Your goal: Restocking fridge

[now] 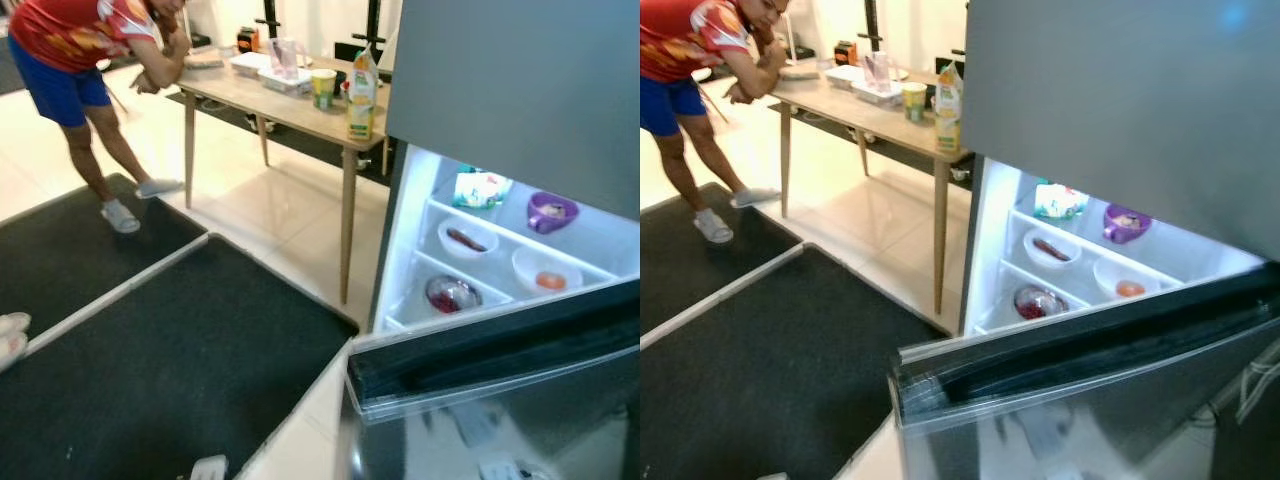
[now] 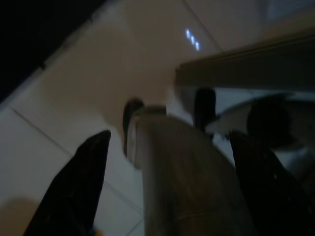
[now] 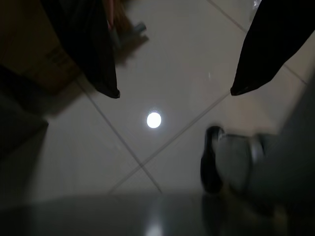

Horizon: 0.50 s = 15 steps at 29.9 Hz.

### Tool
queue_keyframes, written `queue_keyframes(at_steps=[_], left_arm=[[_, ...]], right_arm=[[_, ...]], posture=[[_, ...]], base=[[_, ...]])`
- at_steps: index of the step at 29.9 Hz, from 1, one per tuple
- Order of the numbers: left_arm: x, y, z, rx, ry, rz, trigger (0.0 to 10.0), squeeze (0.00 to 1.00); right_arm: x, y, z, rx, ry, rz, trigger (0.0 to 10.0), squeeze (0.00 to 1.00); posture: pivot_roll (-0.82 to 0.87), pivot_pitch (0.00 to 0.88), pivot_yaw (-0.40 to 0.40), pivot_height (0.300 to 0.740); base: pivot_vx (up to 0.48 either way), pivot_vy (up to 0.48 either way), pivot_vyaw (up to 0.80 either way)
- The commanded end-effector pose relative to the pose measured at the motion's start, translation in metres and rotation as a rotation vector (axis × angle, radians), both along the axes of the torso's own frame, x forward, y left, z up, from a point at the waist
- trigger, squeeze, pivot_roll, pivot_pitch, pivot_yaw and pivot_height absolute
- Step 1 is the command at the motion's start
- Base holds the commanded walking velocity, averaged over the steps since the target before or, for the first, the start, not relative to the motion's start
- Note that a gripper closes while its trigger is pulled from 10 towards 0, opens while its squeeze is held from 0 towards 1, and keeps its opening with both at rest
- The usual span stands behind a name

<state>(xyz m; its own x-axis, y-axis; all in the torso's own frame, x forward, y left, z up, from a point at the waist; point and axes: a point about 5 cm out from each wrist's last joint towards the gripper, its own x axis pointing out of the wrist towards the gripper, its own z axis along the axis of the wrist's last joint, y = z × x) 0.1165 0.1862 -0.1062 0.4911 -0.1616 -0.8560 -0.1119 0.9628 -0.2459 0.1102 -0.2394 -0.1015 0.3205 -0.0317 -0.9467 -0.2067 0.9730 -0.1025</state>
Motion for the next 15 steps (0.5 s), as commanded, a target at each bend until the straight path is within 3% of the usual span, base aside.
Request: queue_keyframes(at_steps=[1,6,13,15], left_arm=[[-0.01,0.0,-0.003,-0.003,0.041,0.0,10.0,0.0],[-0.011,-0.001,-0.003,-0.007,0.041,0.001,10.0,0.0],[-0.011,-0.001,-0.004,-0.005,0.042,0.004,10.0,0.0],[-0.01,-0.001,-0.003,-0.002,0.039,-0.001,10.0,0.0]], right_arm=[[0.01,0.001,0.003,0.002,-0.032,0.001,10.0,0.0],[0.014,0.002,0.004,0.004,-0.047,0.007,10.0,0.0],[0.033,0.007,0.009,0.016,-0.108,0.025,10.0,0.0],[0.041,0.009,0.012,0.016,-0.128,0.035,10.0,0.0]], posture=[[-0.06,0.0,-0.014,0.74],[-0.06,0.0,-0.016,0.74],[-0.06,0.0,-0.016,0.74],[-0.06,0.0,-0.016,0.74]], base=[[0.292,0.0,0.0],[0.294,0.0,0.0],[0.279,0.0,0.0],[0.0,0.0,0.0]])
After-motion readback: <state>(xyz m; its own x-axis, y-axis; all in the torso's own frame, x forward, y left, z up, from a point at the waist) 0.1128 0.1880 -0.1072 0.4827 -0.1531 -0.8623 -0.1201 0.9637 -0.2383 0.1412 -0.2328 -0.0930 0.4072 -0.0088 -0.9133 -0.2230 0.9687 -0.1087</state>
